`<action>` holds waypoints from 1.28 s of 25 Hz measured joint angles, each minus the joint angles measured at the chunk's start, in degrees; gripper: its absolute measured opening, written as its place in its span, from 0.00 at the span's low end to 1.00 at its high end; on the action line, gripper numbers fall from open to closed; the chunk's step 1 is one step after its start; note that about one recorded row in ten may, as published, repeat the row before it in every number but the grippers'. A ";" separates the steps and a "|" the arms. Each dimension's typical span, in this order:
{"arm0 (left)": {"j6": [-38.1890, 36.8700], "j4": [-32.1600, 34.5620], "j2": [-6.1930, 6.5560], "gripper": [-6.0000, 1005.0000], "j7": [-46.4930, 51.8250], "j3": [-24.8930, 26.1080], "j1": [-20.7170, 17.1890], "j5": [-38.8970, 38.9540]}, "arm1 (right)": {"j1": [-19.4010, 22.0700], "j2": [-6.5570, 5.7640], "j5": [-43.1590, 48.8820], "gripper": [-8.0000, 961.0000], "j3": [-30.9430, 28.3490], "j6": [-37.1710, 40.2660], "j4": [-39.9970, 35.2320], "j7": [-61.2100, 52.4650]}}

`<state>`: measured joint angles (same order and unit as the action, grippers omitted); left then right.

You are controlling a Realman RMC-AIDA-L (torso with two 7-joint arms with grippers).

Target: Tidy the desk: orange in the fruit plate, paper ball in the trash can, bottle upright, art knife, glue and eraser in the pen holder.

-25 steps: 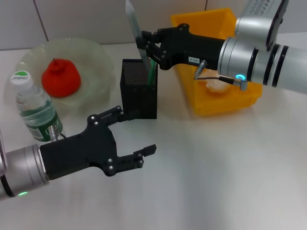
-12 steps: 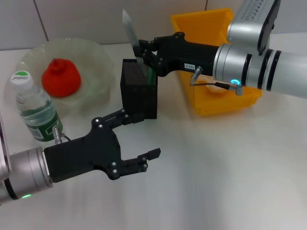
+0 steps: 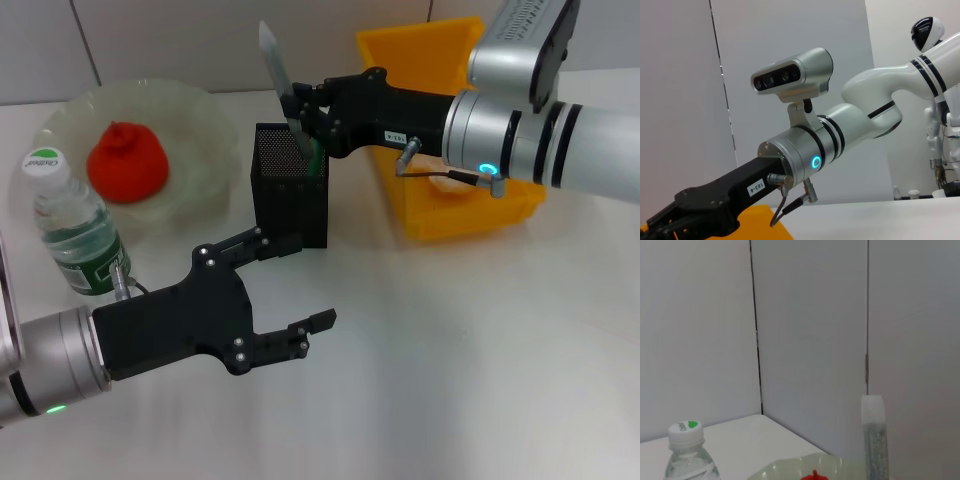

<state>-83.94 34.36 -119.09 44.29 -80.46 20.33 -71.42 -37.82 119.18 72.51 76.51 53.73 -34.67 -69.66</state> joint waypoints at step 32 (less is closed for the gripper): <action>0.10 -0.08 0.00 0.78 0.01 -0.14 0.99 -0.04 | -2.05 -0.18 0.25 0.32 -1.44 -1.14 3.02 -0.62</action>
<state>-83.84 34.28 -119.09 44.30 -80.60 21.31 -71.46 -39.87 119.00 72.77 75.08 52.59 -31.65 -70.27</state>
